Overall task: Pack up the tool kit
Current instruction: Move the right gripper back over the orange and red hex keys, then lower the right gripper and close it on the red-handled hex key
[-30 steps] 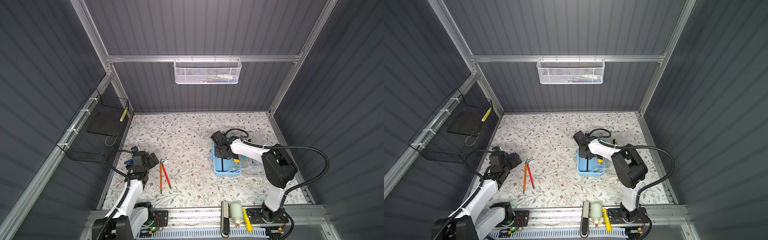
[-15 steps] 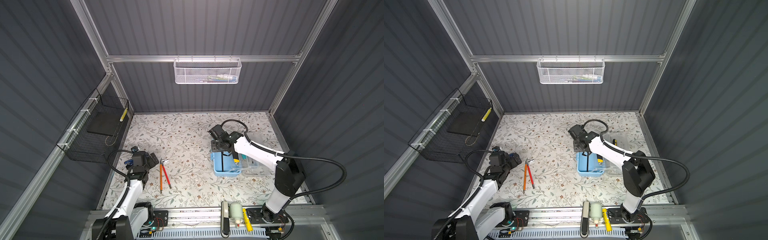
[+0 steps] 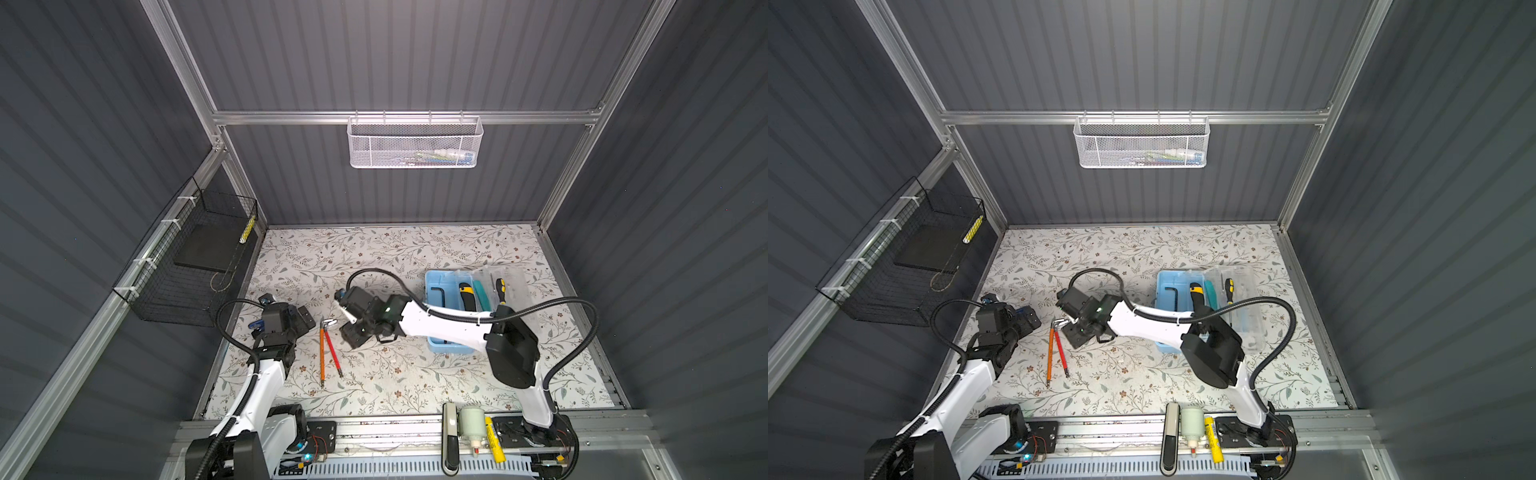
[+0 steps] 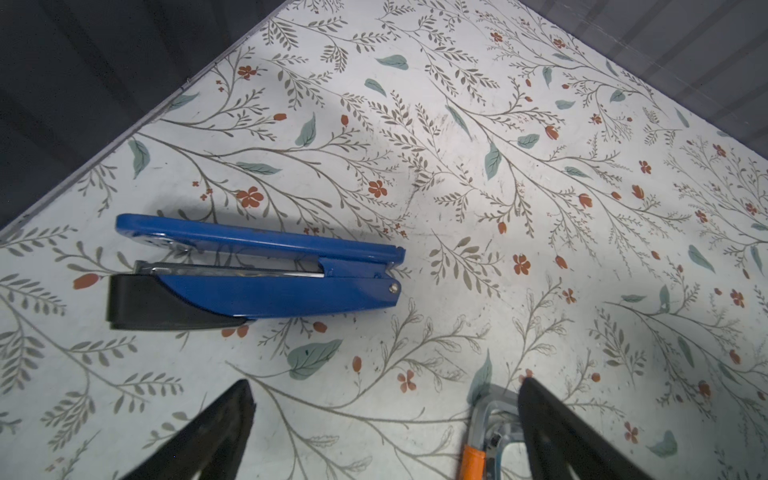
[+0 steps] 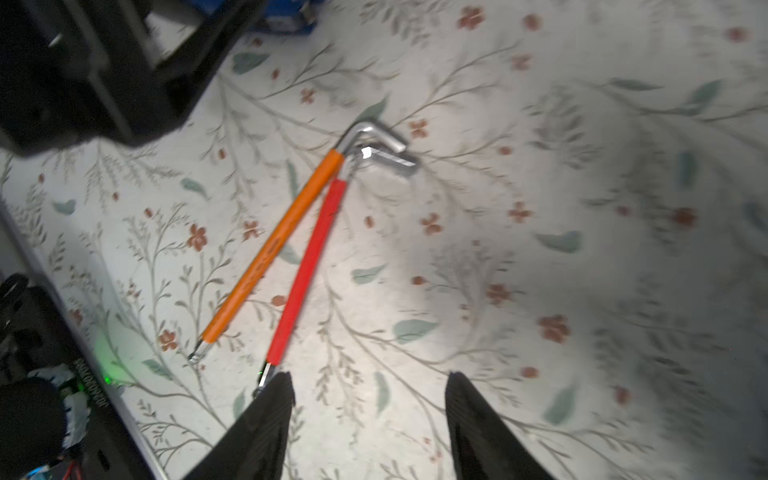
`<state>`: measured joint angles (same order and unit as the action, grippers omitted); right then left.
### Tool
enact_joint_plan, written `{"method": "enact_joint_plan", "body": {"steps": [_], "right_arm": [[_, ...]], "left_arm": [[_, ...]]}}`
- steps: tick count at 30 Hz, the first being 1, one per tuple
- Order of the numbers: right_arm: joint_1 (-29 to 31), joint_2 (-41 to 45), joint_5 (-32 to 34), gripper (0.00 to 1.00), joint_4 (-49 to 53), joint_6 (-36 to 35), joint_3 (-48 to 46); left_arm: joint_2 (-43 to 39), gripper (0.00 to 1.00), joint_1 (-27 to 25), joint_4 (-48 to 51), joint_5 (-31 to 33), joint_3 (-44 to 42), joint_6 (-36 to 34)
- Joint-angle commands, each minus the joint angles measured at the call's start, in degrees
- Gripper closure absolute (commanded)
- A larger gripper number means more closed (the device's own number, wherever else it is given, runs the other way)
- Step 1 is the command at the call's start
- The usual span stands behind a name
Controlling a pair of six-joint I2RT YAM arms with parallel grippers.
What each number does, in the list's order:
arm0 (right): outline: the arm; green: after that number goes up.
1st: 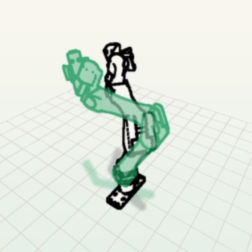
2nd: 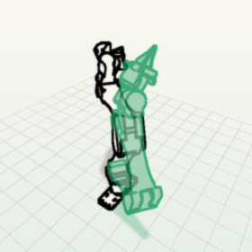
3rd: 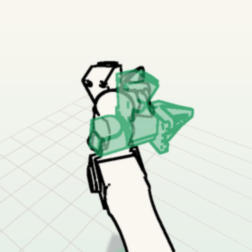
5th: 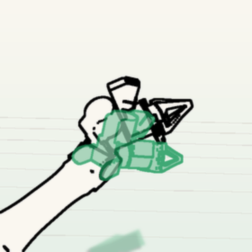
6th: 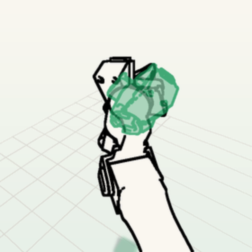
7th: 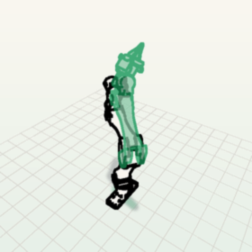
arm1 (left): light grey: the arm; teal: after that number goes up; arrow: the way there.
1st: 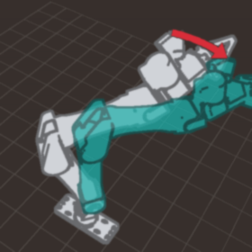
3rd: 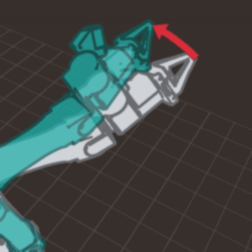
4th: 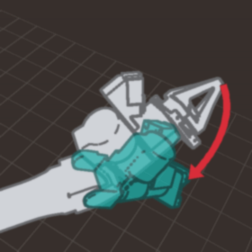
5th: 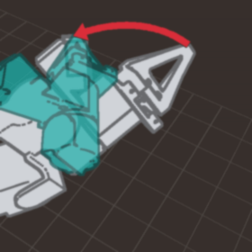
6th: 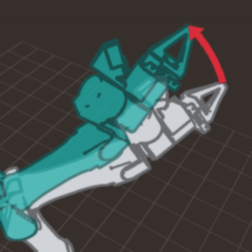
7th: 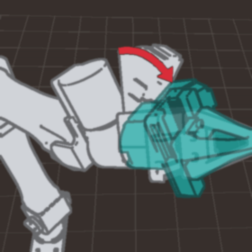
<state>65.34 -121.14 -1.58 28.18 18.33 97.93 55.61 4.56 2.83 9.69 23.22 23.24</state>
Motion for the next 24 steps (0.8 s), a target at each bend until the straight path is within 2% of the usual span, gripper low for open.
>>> {"method": "enact_joint_plan", "body": {"steps": [1, 3, 8, 18, 24], "right_arm": [[0.54, -2.67, -4.67, 0.38, -2.08, -0.22, 2.91], [1.23, -5.65, -5.54, 0.38, -0.83, -0.31, 5.69], [2.16, -12.66, -1.72, 0.40, 7.26, 1.17, 14.85], [2.24, -19.87, -1.36, 0.46, 11.80, -0.31, 22.59], [2.49, -23.48, -1.83, 0.50, 13.81, -0.66, 27.07]], "left_arm": [[-1.12, 0.01, 2.30, 0.27, -1.03, 0.36, 1.98], [-1.37, 0.01, 2.99, 0.25, -1.44, 0.16, 2.24], [-0.42, 0.01, 4.17, -0.49, -3.78, 0.30, 1.84], [0.02, 0.01, 5.43, -0.81, -5.18, 0.16, 1.89], [1.96, 0.01, 8.61, -1.27, -8.16, 0.37, 2.54]]}}
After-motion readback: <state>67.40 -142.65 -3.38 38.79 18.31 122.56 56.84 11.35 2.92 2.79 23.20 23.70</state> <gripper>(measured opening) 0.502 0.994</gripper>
